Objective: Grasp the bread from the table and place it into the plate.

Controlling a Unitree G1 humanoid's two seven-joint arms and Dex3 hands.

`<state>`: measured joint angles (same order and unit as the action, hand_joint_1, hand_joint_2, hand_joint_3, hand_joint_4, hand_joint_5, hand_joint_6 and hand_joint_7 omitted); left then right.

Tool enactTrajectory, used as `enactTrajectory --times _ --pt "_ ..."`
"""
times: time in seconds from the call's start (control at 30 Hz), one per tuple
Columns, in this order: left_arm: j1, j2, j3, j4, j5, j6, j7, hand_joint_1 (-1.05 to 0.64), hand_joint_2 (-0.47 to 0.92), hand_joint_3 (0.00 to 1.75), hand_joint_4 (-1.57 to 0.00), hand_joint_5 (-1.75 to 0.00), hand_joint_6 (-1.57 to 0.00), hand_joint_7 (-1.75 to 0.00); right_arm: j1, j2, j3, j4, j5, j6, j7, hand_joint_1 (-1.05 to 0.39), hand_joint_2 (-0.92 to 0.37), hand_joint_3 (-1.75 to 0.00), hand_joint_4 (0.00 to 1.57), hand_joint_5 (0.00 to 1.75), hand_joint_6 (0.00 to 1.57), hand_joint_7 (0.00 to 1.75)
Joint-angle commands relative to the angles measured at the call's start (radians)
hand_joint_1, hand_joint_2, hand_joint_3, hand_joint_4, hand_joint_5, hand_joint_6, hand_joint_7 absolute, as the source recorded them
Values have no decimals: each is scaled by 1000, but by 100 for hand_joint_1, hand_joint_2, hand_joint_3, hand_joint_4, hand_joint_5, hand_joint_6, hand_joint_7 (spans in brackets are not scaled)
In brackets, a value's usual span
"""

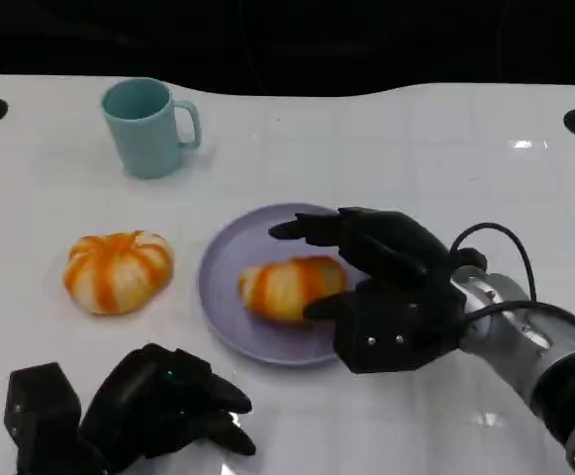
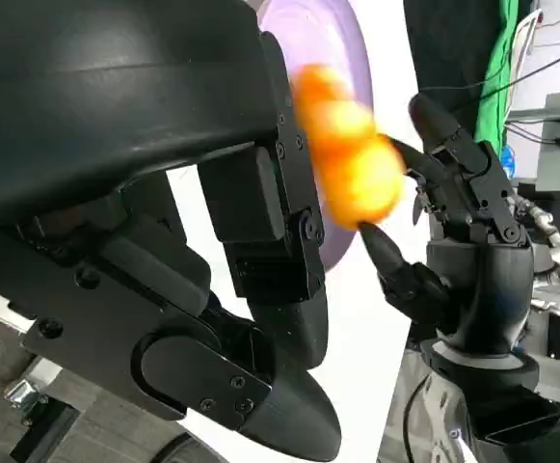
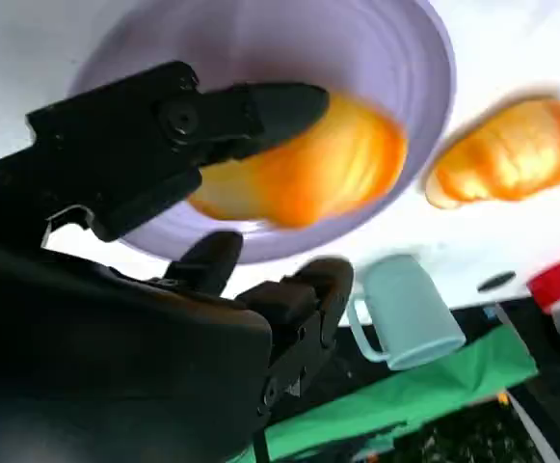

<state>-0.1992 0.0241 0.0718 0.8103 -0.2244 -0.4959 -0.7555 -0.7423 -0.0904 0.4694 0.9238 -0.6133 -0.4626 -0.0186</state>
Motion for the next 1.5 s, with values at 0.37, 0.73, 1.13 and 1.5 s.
enactTrajectory --times 0.37,0.73,1.13,1.5 --pt "4 8 -1 -4 3 -5 8 -105 79 0 -157 -20 -155 0 99 -61 -42 -209 102 49 154 -101 -92 -35 0 37 8 2" --pt "6 5 0 -7 -2 1 4 -105 79 0 -157 -19 -154 0 252 -65 -133 -347 259 -20 183 -74 -92 -25 27 72 41 17" --pt "0 3 -1 1 -4 -2 -2 -105 79 0 -157 -19 -154 0 430 -29 -245 -448 537 -73 294 -44 -92 -18 54 173 38 141" --pt "1 -1 -7 -3 -2 -4 2 -105 78 0 -156 -17 -153 0 618 -63 -315 -661 668 29 394 -40 -92 -10 66 175 40 175"
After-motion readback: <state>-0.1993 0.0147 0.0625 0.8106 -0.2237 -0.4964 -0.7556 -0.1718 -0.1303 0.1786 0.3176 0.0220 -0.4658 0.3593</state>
